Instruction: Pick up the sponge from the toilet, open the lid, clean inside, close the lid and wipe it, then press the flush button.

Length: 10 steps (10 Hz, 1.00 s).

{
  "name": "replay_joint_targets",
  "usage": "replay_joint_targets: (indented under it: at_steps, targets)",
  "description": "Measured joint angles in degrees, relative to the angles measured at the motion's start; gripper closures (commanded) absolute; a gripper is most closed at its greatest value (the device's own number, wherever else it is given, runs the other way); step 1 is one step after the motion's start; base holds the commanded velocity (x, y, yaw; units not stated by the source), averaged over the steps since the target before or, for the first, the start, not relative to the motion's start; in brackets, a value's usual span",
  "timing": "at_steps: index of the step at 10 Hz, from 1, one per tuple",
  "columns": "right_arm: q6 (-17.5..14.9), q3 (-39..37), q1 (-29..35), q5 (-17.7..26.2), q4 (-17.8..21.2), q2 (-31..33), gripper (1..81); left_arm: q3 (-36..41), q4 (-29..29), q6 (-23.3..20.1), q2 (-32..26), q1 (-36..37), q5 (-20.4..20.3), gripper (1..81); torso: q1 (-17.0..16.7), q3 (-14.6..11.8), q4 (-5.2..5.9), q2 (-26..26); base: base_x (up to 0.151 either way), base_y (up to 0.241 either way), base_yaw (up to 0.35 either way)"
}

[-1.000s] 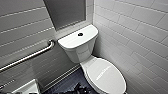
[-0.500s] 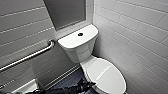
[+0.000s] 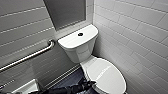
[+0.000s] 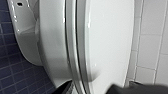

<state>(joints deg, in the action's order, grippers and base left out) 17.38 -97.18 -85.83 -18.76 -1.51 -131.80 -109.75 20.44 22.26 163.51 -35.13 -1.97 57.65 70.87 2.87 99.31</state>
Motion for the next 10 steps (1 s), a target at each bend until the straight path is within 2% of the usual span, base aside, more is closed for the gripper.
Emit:
replay_joint_targets:
  at_steps: [10]
  targets:
    - [0.00,-0.55,0.15,-0.89,0.00,-0.72,81.1,-5.19,-0.05,0.37,4.16,1.40,0.29,1.0,0.02,0.00,0.00,0.00,0.000,0.000,0.000]
